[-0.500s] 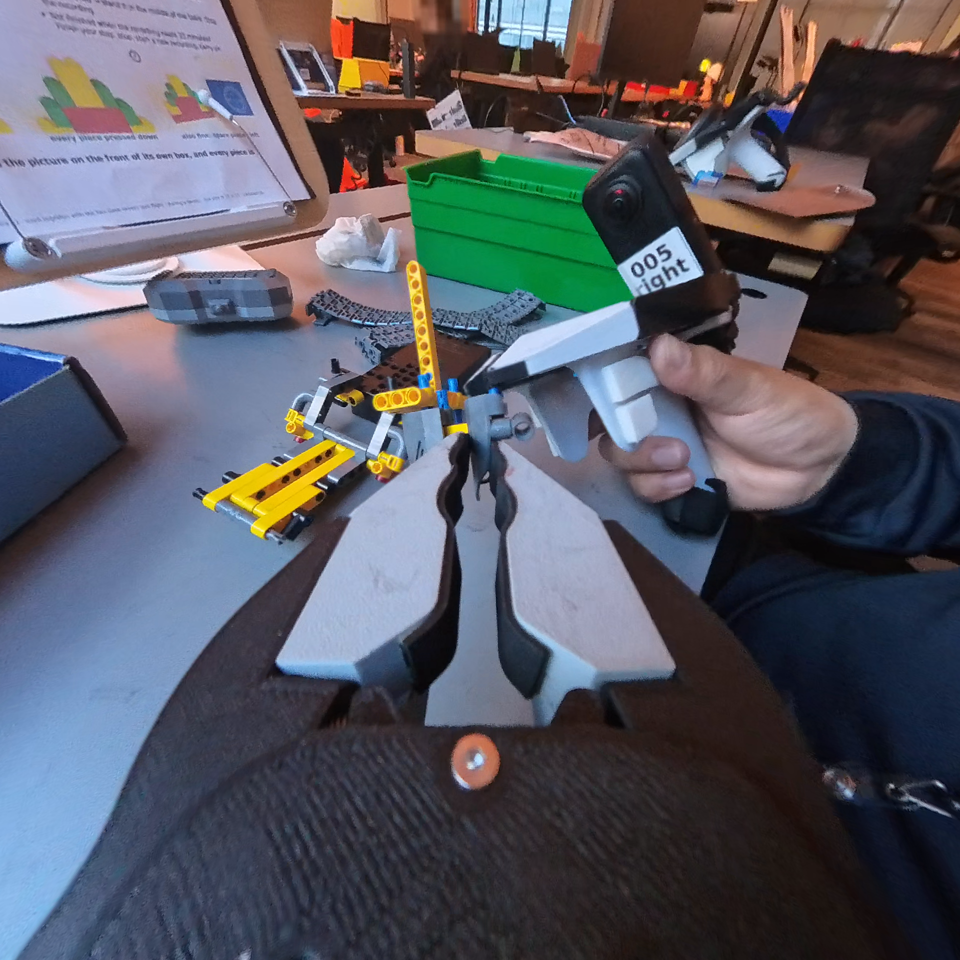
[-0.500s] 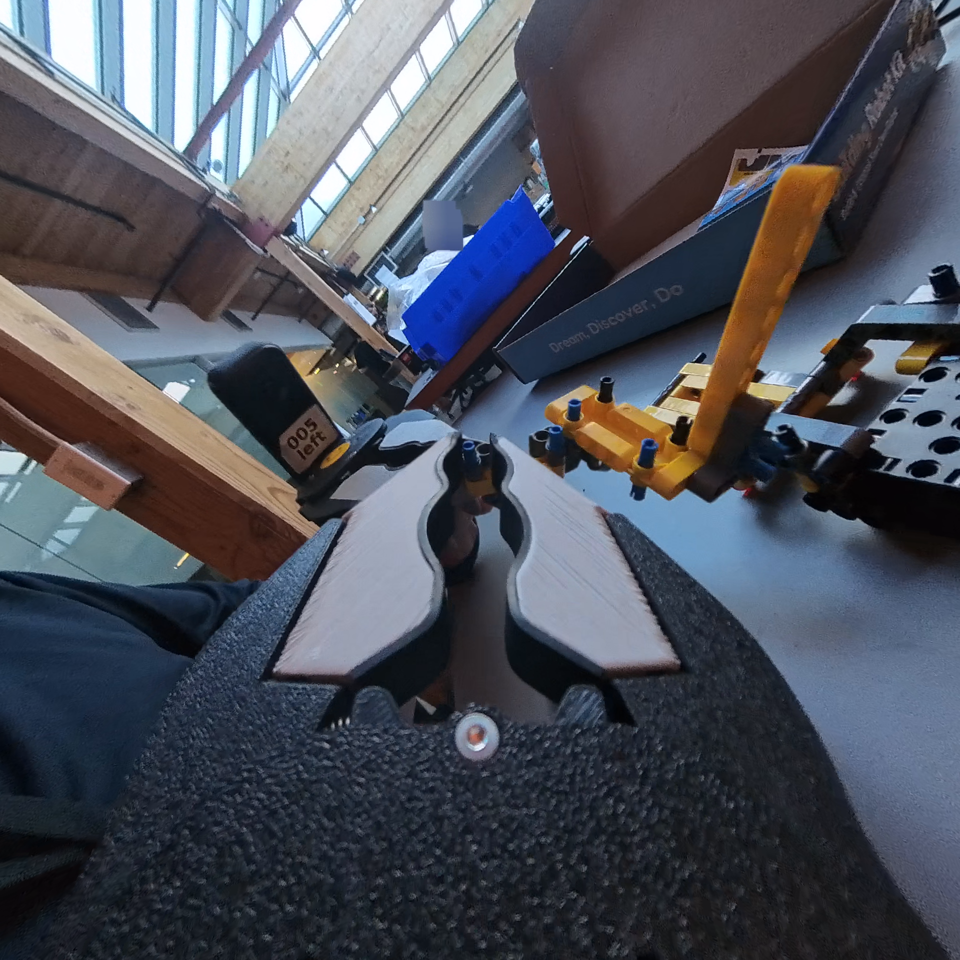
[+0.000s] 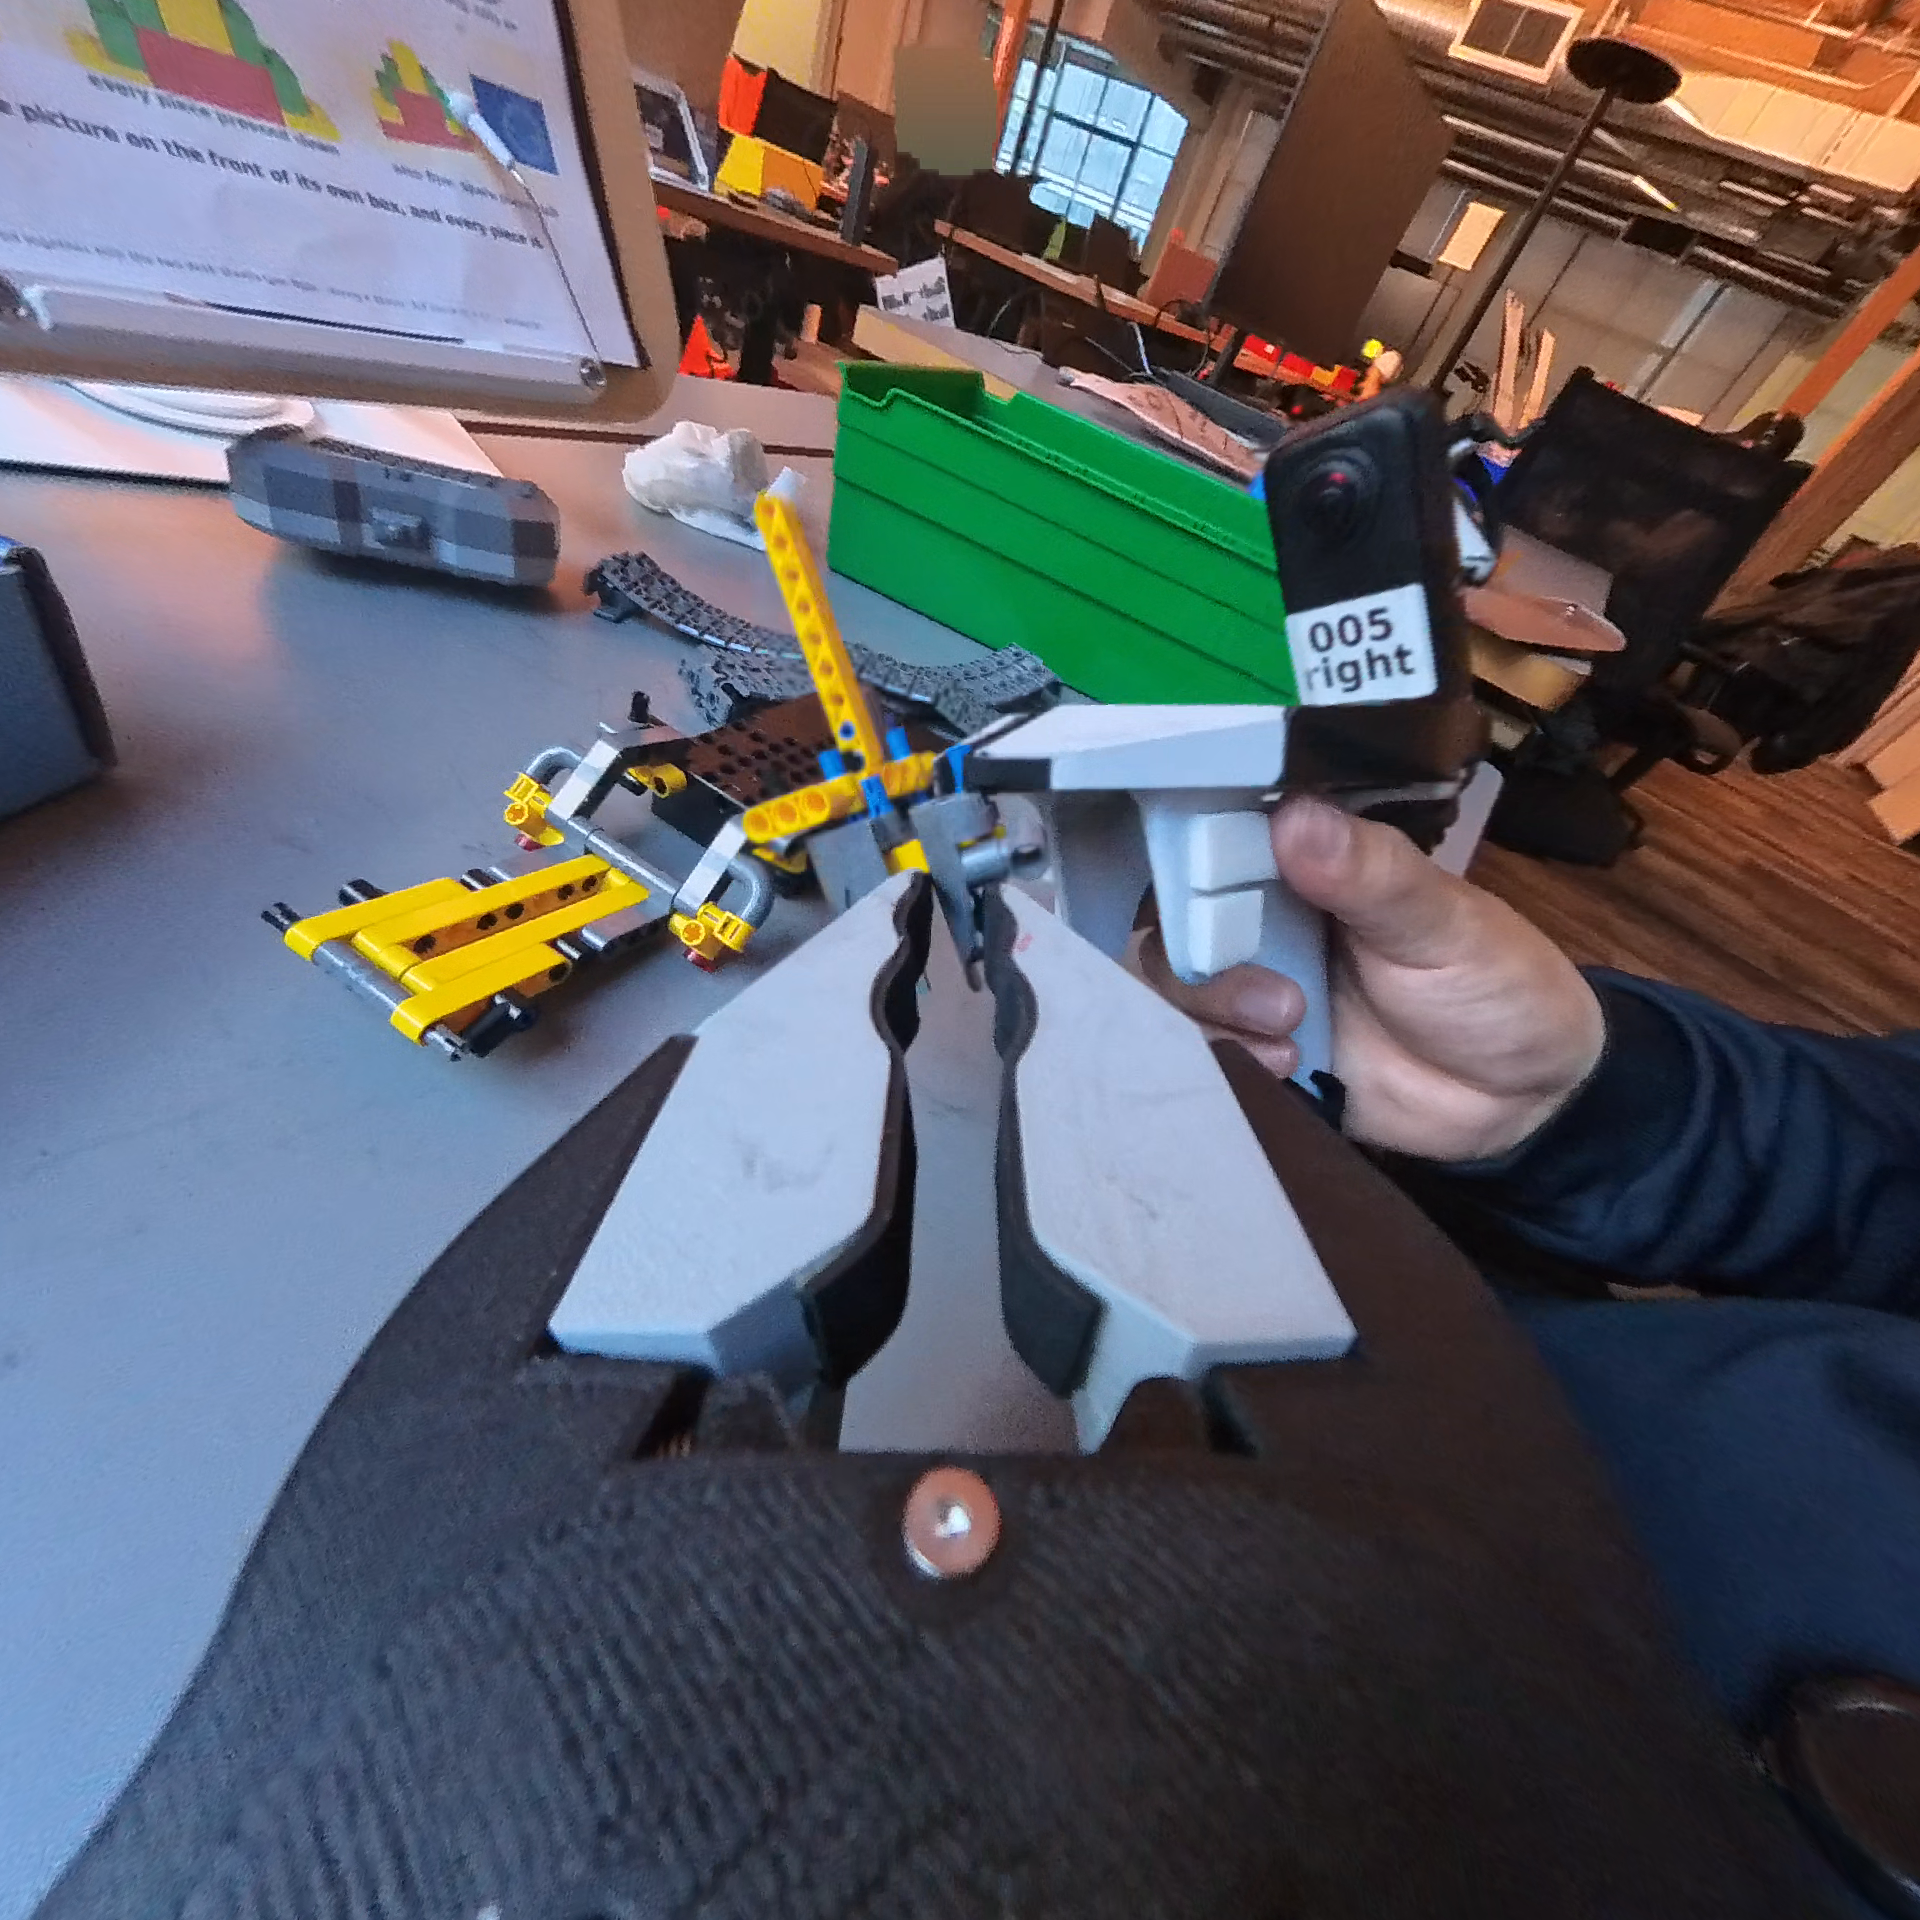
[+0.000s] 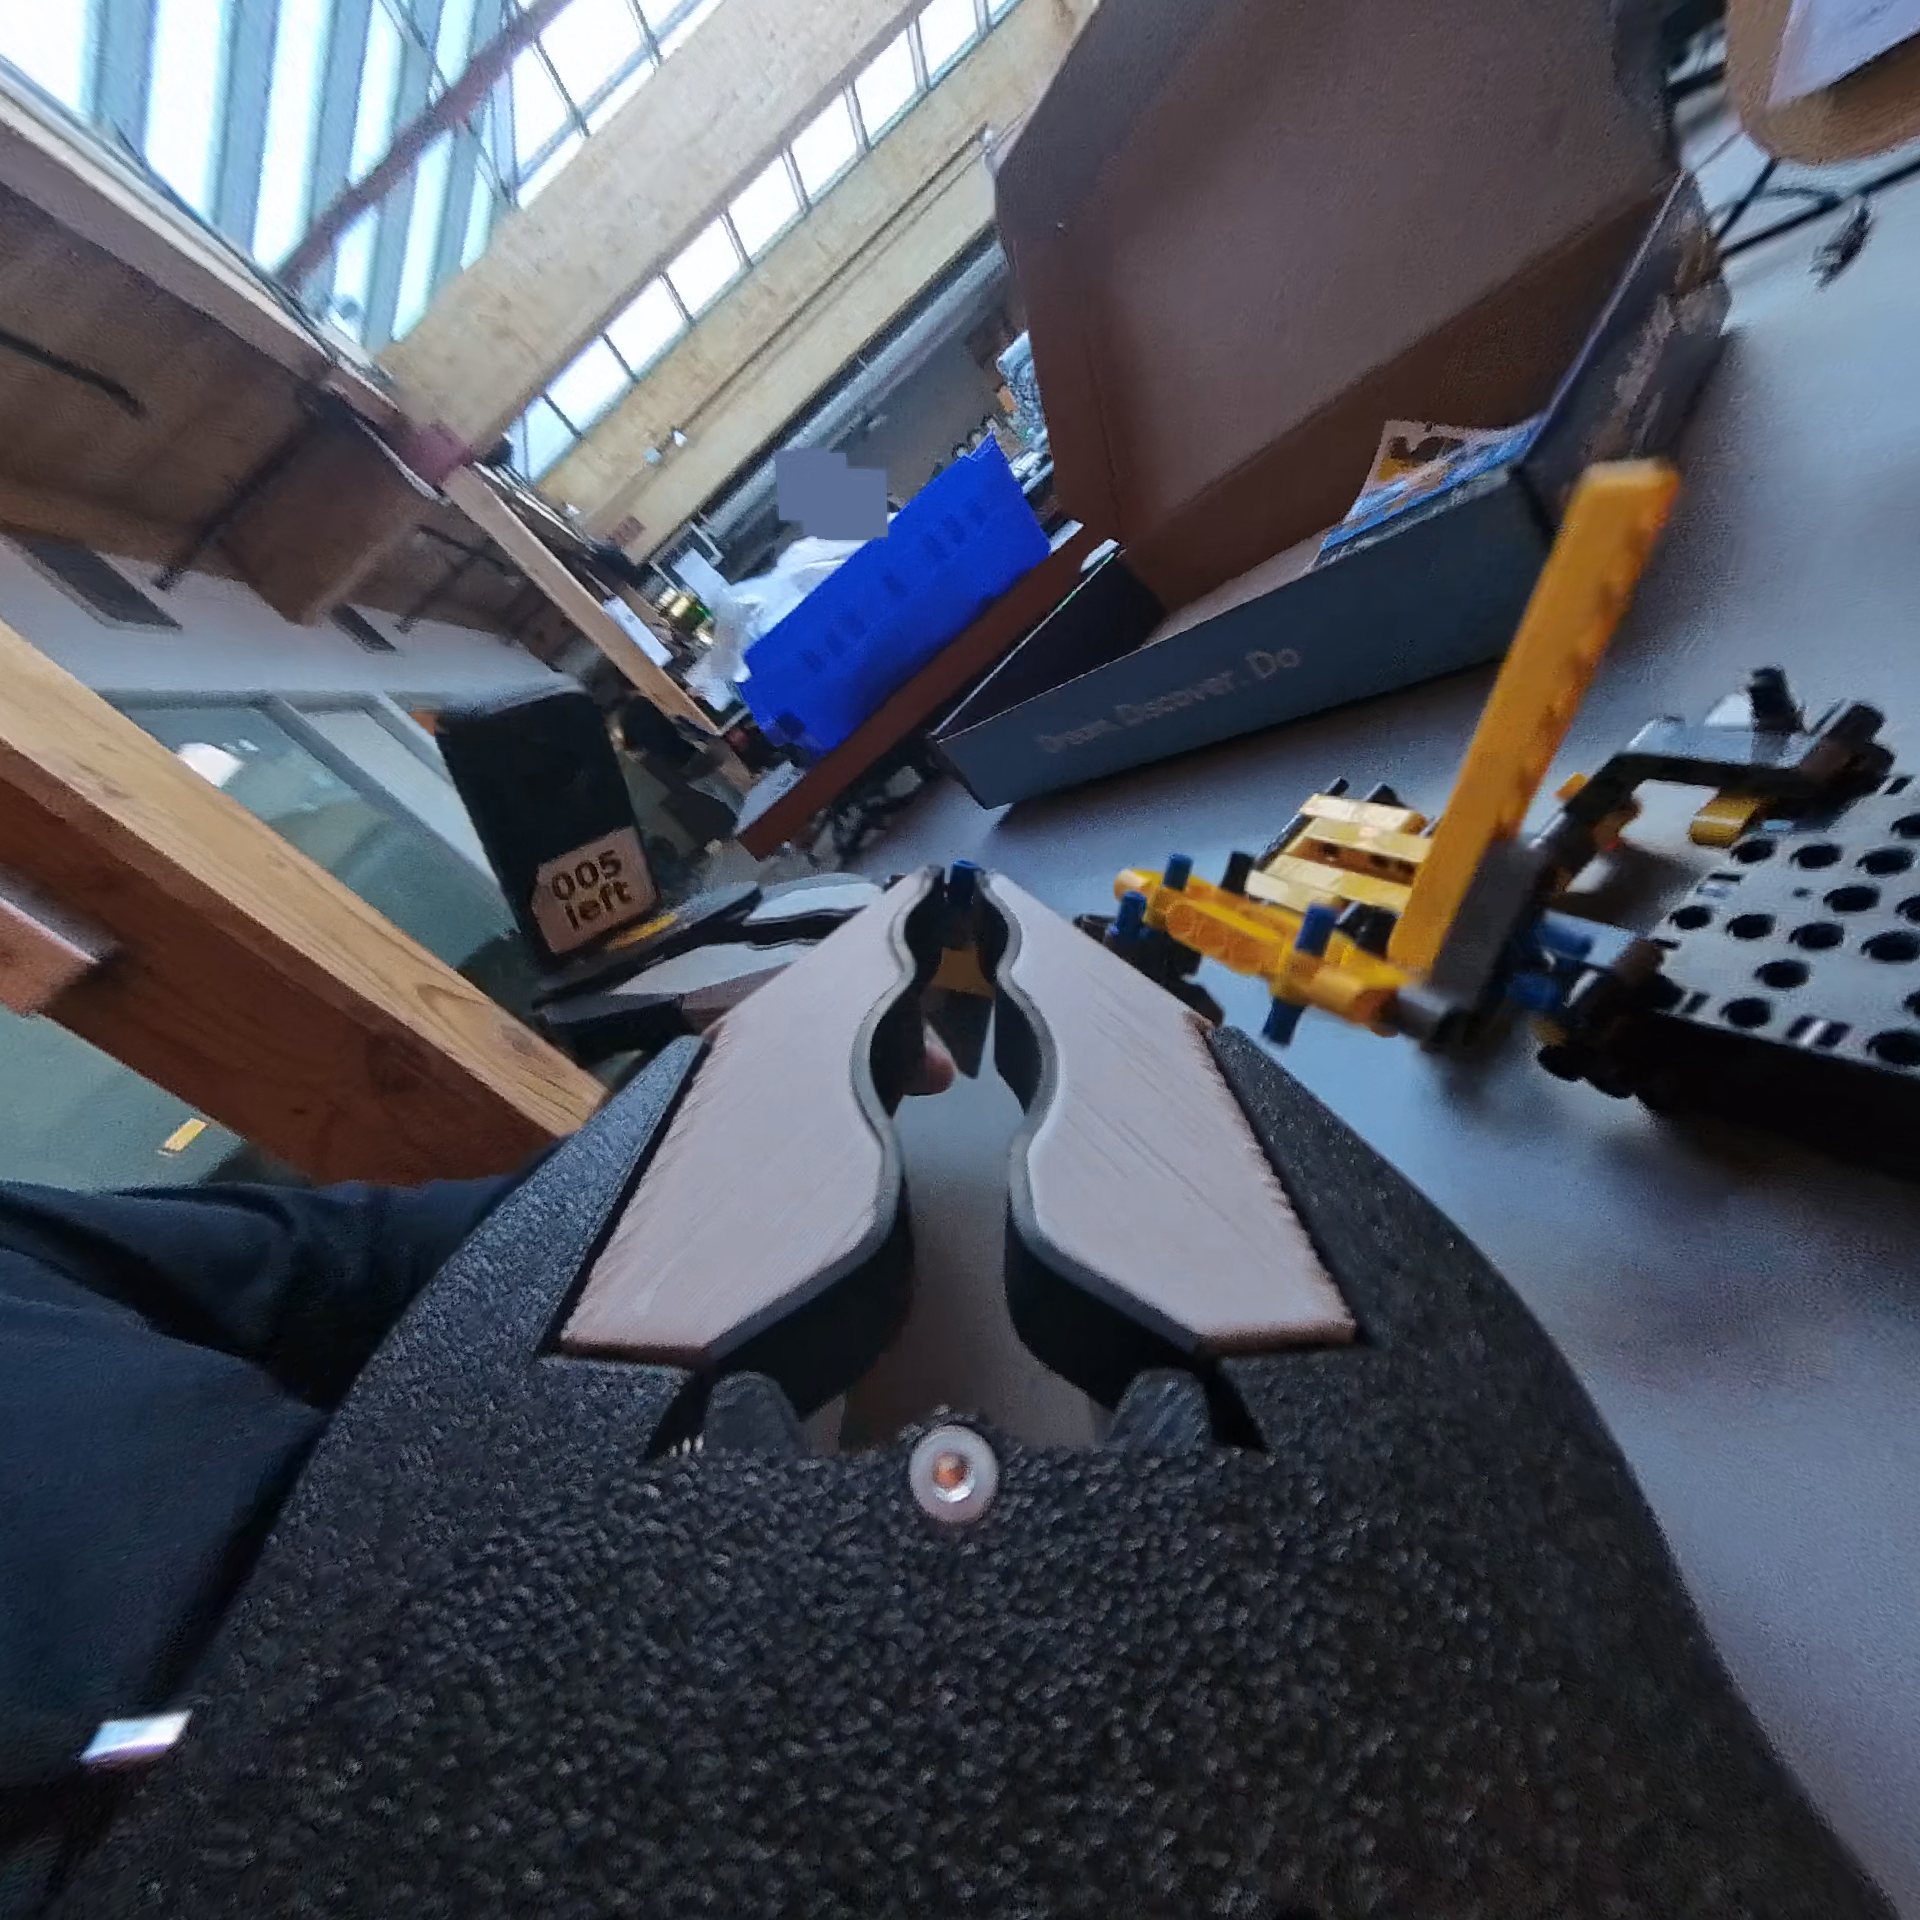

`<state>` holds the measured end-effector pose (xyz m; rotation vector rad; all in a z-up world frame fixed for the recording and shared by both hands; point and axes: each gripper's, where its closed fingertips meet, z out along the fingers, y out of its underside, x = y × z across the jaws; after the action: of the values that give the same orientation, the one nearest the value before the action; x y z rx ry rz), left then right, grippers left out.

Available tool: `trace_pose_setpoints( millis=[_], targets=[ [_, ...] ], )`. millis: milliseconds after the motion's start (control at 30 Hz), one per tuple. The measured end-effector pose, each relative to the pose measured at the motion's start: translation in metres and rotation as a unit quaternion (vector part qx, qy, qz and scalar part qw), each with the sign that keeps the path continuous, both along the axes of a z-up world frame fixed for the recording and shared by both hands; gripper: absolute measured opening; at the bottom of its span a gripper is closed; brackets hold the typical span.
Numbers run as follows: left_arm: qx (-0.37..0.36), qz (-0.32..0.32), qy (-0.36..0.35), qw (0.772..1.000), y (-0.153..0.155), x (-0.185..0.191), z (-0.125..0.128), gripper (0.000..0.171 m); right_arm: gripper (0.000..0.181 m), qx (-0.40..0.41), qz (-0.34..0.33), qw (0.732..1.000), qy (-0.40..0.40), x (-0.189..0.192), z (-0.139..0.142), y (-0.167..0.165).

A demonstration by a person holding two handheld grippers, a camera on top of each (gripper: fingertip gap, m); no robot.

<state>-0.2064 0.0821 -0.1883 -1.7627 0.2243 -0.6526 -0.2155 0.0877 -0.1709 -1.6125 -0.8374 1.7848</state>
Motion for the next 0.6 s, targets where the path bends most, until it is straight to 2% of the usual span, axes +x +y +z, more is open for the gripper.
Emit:
trace_pose_setpoints(
  millis=[133, 333, 600],
  targets=[
    [0.019, -0.008, 0.021, 1.0, 0.0008, -0.0002, 0.0027, 0.007, 0.0, 0.036, -0.01, 0.999, -0.008, -0.0004, 0.005, -0.0005],
    [0.024, -0.021, 0.045, 0.998, 0.0017, 0.0015, 0.0012, 0.008, 0.001, 0.025, -0.006, 1.0, -0.004, -0.0019, 0.0042, 0.0008],
    [0.033, -0.031, 0.074, 0.996, -0.0015, 0.0052, 0.0005, 0.005, 0.0, 0.019, 0.041, 0.999, 0.004, -0.0046, 0.0046, -0.0066]
  ],
)
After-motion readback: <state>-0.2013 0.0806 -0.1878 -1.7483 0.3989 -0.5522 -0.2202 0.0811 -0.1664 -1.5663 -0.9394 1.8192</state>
